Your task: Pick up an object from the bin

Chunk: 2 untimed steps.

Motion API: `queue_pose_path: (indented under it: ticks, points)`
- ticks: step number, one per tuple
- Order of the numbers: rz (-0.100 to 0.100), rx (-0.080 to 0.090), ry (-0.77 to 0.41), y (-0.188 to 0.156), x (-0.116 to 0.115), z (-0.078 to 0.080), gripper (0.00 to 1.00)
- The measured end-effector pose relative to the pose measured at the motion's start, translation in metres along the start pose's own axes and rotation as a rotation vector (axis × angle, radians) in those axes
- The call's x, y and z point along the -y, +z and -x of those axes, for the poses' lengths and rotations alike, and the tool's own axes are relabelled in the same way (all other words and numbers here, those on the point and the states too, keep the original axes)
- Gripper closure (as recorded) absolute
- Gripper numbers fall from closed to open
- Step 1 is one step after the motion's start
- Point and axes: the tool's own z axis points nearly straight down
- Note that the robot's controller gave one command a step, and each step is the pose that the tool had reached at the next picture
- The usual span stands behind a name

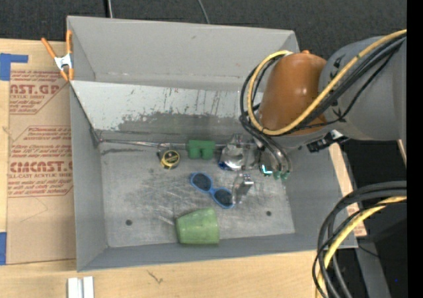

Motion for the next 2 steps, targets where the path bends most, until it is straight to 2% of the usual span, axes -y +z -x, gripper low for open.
queue_pose_path:
  ticks: [1,2]
  points:
    - [0.003,0.018,0.196,0.063,0.0141,-0.0195,0.0]
    - [0.003,0.015,0.195,0.061,0.014,-0.0191,1.0]
